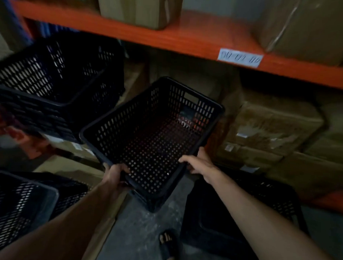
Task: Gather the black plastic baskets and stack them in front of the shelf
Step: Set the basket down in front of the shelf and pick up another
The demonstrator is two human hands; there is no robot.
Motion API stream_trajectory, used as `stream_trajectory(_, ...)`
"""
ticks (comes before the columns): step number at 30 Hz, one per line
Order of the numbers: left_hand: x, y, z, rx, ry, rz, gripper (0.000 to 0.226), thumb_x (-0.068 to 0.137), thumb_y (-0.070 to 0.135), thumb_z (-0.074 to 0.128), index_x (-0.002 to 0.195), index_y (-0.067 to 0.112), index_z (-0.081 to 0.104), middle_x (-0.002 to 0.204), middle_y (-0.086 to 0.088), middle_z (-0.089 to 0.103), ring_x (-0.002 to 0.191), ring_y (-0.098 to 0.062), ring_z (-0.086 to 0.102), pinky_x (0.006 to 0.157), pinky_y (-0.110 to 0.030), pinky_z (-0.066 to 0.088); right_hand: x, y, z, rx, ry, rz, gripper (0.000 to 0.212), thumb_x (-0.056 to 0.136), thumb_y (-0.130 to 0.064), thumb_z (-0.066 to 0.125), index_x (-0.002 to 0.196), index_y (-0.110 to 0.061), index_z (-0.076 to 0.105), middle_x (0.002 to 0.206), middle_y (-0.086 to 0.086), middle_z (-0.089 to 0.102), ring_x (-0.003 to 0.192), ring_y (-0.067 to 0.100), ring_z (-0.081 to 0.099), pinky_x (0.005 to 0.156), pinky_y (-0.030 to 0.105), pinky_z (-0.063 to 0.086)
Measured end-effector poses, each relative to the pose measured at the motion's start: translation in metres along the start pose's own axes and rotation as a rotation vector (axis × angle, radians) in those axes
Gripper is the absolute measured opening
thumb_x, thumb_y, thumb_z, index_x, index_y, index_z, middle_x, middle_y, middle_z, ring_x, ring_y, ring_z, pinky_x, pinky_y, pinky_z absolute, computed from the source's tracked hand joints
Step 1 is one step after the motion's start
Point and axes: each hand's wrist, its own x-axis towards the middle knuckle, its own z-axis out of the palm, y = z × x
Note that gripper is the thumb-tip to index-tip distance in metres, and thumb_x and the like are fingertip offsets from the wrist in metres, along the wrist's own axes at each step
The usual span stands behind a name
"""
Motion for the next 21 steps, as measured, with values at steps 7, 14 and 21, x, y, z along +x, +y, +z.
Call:
stream_trajectory(7, -0.124, 0.04, -0.046, 0.209, -0.01, 0.132, 0.025, 0.054, 0.005, 0.049, 0.079, 0.008, 0.056, 0.08, -0.015, 0.056, 0.075, -0.033, 0.053, 0.054, -0.034, 0.046, -0.132, -0.023, -0.061, 0.25, 0.283, -0.05, 0.053, 0.083, -0.027, 0.067, 0.128, -0.019, 0.04, 0.127, 0.007, 0.057, 0.096, 0.025, 0.064, 0.066, 0.038, 0.058)
stream_trajectory(14, -0.193, 0.067, -0.035, 0.376, -0.137, 0.139, 0.011, 0.06, 0.005, 0.046, 0.057, 0.015, 0.044, 0.069, -0.009, 0.047, 0.062, -0.028, 0.045, 0.05, -0.028, 0.039, -0.222, -0.003, -0.156, 0.495, 0.611, 0.146, 0.091, 0.083, -0.012, 0.07, 0.15, -0.031, 0.011, 0.14, 0.01, 0.042, 0.12, 0.033, 0.052, 0.082, 0.042, 0.055)
stream_trajectory(21, -0.193, 0.056, 0.013, 0.568, -0.233, 0.155, 0.021, 0.042, 0.008, 0.049, 0.062, 0.016, 0.048, 0.07, -0.008, 0.05, 0.063, -0.028, 0.046, 0.051, -0.027, 0.034, -0.282, 0.059, -0.246, 0.359, 0.691, 0.313, 0.05, 0.089, 0.004, 0.055, 0.137, -0.009, 0.045, 0.135, 0.014, 0.048, 0.12, 0.037, 0.052, 0.068, 0.043, 0.058)
